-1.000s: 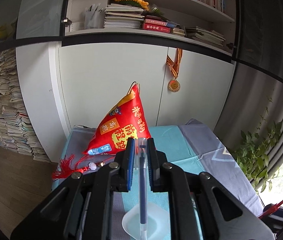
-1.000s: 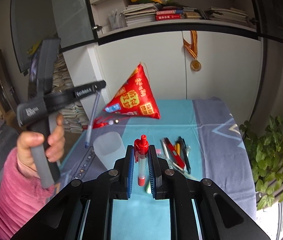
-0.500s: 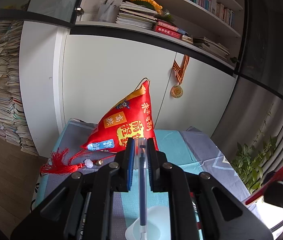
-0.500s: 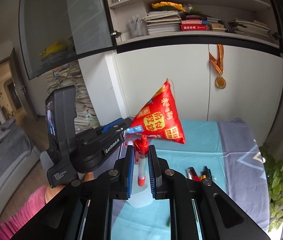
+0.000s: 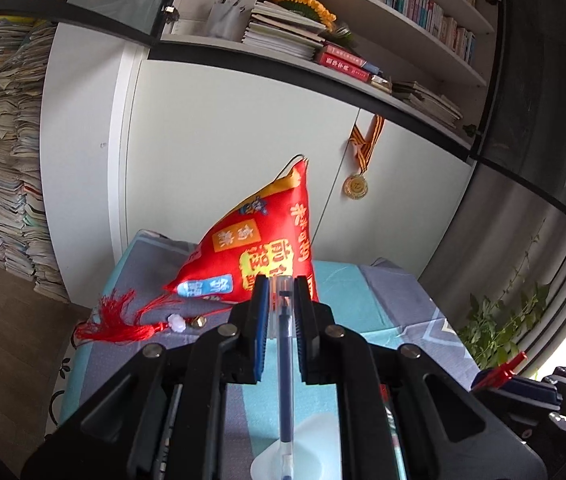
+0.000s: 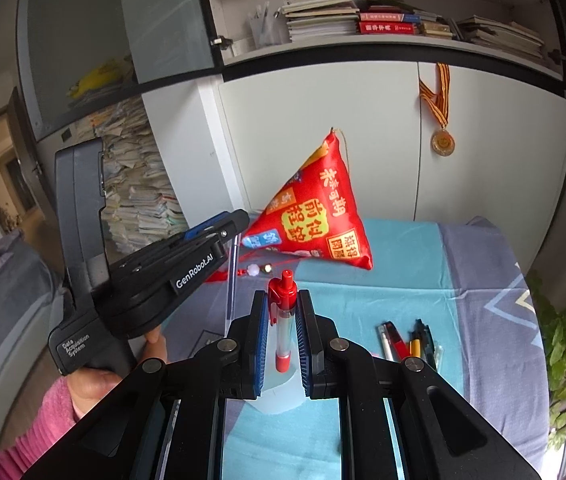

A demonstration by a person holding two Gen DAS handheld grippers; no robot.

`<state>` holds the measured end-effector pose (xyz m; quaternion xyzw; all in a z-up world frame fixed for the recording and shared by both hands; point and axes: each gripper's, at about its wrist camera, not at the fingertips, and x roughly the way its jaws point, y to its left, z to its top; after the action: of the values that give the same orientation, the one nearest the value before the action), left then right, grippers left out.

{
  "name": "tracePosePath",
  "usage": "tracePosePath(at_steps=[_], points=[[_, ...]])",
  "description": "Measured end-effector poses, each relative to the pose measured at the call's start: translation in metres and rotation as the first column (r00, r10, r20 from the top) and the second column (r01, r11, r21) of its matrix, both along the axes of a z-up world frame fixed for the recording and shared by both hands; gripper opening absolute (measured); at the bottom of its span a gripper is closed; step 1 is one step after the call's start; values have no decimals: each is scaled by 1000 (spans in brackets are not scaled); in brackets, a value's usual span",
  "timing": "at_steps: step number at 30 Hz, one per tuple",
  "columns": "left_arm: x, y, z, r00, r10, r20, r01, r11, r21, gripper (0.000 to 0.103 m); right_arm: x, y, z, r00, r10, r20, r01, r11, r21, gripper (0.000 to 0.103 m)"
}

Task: Organize stationery
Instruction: 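Lower the red pen into the cup with the right gripper while the left drops the blue pen in, then open both grippers and move them back over the remaining pens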

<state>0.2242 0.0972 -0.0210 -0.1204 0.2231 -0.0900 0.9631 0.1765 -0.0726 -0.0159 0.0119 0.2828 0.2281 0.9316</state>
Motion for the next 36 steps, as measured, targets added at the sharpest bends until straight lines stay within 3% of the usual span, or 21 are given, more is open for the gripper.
tracePosePath(at_steps=[7,25,27,32,36], points=[[-11,5,-3,1000,-11,-5,11,1000,-14,10,15,10,-22,996,1,-89,-3,1000,-20,15],[-39,-6,-23,996,-55,-63,58,997,51,11,24,5,-47,984,1,-179,-2,1000,-5,15],[-42,-8,-23,996,-55,-72,60,996,62,14,23,3,-48,982,2,-187,0,1000,12,15],[-55,-8,-18,998,-36,-53,39,997,70,52,14,-4,-43,983,10,-186,-3,999,39,15],[-69,-6,-9,1000,-3,-29,5,997,79,54,-1,-16,-34,988,4,-156,4,999,49,15]])
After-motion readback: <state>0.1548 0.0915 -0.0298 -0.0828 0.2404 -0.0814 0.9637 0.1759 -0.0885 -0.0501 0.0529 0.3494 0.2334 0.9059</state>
